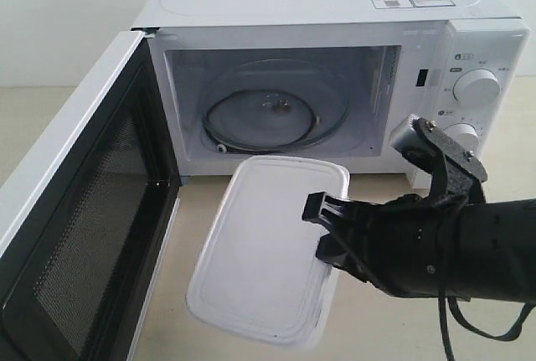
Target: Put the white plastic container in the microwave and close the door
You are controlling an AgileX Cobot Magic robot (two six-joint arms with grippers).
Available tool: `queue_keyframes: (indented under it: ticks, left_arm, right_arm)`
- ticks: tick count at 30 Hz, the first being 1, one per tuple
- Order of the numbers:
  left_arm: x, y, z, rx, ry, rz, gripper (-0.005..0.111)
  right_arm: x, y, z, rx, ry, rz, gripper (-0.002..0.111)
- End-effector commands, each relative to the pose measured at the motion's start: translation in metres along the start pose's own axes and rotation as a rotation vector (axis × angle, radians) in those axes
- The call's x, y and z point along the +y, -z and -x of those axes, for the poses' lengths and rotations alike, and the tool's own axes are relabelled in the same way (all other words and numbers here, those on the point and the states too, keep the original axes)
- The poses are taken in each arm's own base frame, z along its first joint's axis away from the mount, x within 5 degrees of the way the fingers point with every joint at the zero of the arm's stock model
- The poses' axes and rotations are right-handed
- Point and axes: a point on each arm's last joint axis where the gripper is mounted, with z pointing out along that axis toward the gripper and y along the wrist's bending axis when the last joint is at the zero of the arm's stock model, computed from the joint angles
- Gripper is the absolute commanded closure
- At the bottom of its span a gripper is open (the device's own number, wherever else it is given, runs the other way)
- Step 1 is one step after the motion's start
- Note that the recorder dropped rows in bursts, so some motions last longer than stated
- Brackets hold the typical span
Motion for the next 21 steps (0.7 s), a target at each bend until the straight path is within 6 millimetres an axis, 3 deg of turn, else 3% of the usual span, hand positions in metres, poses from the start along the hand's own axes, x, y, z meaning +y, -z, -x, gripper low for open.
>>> queue_keyframes:
  ticks: [1, 9, 15, 21]
  left_arm:
    - [0.0, 0.0, -0.001, 0.0, 0.005, 0.0, 0.103]
    - [0.0, 0.0, -0.001, 0.0, 0.005, 0.0, 0.103]
    - [0.0, 0.0, -0.001, 0.0, 0.005, 0.0, 0.103]
    - [0.0, 0.0, -0.001, 0.0, 0.005, 0.0, 0.103]
  right_arm:
    - [0.006, 0.006, -0.005, -0.069, -0.037, -0.023, 0.109]
    - [0.021, 0.011, -0.019, -0.252, -0.082, 0.059, 0.109]
    - [0.012, 0.009, -0.024, -0.278, -0.163, 0.138, 0.109]
    - [0.006, -0.005, -0.03, -0.275, -0.241, 0.175, 0.109]
